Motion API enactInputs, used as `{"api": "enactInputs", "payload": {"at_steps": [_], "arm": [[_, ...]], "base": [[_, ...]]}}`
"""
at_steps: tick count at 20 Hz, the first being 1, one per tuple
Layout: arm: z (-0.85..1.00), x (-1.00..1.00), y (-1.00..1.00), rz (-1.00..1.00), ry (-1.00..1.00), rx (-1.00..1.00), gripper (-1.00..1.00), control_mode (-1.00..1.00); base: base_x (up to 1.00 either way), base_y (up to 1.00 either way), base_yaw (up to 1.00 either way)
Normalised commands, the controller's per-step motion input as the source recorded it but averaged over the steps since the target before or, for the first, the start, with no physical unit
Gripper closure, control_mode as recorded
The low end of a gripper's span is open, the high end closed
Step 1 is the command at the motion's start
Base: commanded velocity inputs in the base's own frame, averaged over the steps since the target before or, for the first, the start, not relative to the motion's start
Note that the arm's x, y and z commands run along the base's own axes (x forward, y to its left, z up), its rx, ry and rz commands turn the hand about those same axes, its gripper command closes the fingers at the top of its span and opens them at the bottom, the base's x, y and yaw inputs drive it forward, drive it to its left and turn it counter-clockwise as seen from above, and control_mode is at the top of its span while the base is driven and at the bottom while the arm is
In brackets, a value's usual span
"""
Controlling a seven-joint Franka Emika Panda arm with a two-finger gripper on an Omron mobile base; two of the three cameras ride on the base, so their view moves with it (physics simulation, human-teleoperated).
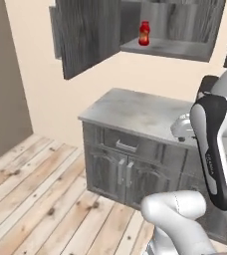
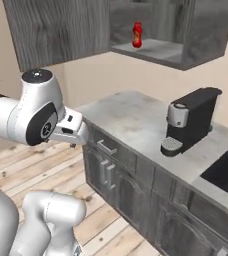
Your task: Take 2 condiments from the cabinet and move them on the counter near the stove.Make sure the condiments are lined up with each other, next to each other.
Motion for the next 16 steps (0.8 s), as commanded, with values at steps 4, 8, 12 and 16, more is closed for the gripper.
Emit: {"api": "enactInputs", "payload": {"at_steps": [4, 8, 12, 16], "arm": [[0.00, 0.00, 0.00, 0.00, 0.00, 0.00, -1.00, 1.00], [0.00, 0.00, 0.00, 0.00, 0.00, 0.00, -1.00, 1.00], [0.00, 0.00, 0.00, 0.00, 0.00, 0.00, -1.00, 1.00], [0.00, 0.00, 0.00, 0.00, 0.00, 0.00, -1.00, 1.00]], "base": [[0.96, 0.32, -0.52], [0.82, 0.38, -0.51], [0.62, 0.41, -0.49], [0.47, 0.21, -0.44]]}}
